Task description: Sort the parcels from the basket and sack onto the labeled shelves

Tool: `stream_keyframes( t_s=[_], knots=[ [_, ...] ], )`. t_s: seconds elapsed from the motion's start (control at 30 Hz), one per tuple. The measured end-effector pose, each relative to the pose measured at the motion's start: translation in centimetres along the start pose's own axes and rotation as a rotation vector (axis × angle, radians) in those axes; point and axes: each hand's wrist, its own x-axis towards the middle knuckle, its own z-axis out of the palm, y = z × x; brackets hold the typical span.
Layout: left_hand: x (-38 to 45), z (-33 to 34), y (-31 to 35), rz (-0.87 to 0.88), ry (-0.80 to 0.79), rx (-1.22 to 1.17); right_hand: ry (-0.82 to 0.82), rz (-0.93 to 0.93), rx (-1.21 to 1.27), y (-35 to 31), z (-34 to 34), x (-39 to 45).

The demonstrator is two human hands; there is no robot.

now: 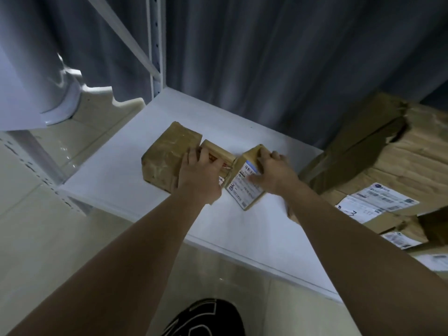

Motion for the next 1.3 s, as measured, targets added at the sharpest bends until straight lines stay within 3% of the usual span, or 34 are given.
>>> stream_keyframes(
  t_s=[0.33,0.87,1.3],
  knots=[
    [-0.4,0.2,0.1,0.000,0.027,-0.078,-0.049,-0.284,-0.119,1.2,-1.3,-1.2],
    [1.1,1.3,5.2,0.005,0.059,-0.266,0.016,-0.181,-0.386,3.7,-2.1,-3.7],
    [2.1,1.6,8.3,-0.020,0.045,-0.321,0.061,-0.068,-0.343,5.2,-1.9,-3.7]
  ],
)
